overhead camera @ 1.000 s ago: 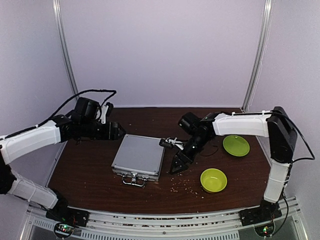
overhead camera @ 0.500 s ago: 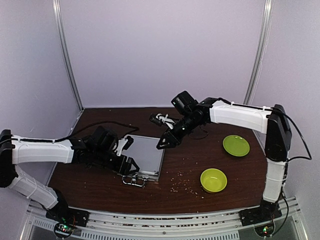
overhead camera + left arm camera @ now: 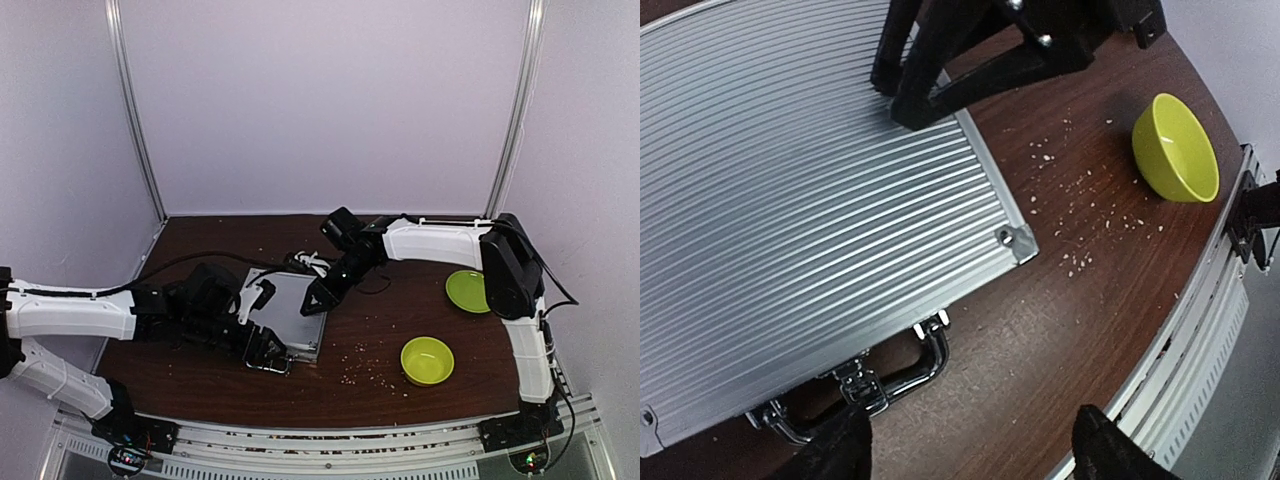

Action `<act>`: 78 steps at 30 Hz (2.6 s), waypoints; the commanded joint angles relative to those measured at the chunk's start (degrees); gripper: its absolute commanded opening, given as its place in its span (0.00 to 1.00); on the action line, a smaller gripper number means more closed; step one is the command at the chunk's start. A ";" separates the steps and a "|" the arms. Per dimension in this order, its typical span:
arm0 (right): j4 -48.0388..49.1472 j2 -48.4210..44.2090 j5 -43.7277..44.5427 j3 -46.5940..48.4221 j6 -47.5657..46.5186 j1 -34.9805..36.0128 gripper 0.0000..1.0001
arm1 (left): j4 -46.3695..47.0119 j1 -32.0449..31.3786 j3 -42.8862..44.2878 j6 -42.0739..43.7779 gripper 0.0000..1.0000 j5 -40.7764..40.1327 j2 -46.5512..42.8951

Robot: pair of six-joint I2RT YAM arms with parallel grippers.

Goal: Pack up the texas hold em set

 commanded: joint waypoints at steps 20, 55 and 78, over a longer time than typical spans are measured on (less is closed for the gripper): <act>-3.50 4.71 -0.15 -0.71 0.73 0.72 0.29 | 4.47 0.20 -1.66 -0.24 0.74 -2.06 10.05; -4.85 6.25 -0.64 -0.11 -0.18 1.36 0.30 | -8.06 1.70 4.15 1.62 0.63 0.36 3.71; -5.29 7.11 -0.69 -0.02 -0.23 1.55 0.30 | -0.21 1.70 3.20 0.29 0.68 5.29 16.36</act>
